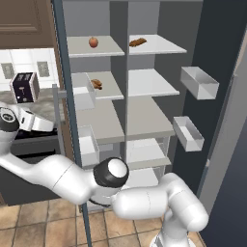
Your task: There's a chicken drumstick in the fridge that needs to be moved to the freezer for freezing. Pick up the chicken drumstick from the fridge, place it on any shelf in the freezer, and close the fridge and freezer doors when done.
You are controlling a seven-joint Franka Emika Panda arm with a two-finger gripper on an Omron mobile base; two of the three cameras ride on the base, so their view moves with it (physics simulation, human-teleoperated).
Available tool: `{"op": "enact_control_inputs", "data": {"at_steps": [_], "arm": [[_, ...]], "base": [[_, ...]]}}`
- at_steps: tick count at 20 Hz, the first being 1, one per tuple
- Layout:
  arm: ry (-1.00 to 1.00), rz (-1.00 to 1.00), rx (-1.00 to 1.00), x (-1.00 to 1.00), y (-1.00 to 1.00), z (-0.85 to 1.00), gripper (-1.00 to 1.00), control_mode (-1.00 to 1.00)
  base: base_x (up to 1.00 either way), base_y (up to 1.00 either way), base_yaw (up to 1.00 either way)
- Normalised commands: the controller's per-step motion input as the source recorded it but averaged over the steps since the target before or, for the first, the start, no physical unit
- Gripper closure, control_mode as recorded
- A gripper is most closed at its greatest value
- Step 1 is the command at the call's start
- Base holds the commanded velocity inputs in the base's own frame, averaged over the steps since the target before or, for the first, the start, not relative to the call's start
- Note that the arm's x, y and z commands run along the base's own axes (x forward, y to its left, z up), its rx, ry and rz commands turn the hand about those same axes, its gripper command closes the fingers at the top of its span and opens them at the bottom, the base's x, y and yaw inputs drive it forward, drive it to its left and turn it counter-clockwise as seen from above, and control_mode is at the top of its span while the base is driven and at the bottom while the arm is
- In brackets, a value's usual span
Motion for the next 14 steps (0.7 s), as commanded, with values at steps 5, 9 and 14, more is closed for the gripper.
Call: {"op": "enact_control_inputs", "data": {"at_steps": [5, 9, 14], "arm": [[-0.02, 0.15, -0.01, 0.22, 0.14, 0.0, -1.0, -1.0], [-0.01, 0.03, -0.02, 0.17, 0.01, 0.0, -1.0, -1.0], [0.0, 0.0, -0.02, 0.05, 0.0, 0.0, -1.0, -1.0]], "base": [[0.0, 0.0, 0.0], [0.0, 0.0, 0.0], [0.0, 0.0, 0.0]]}}
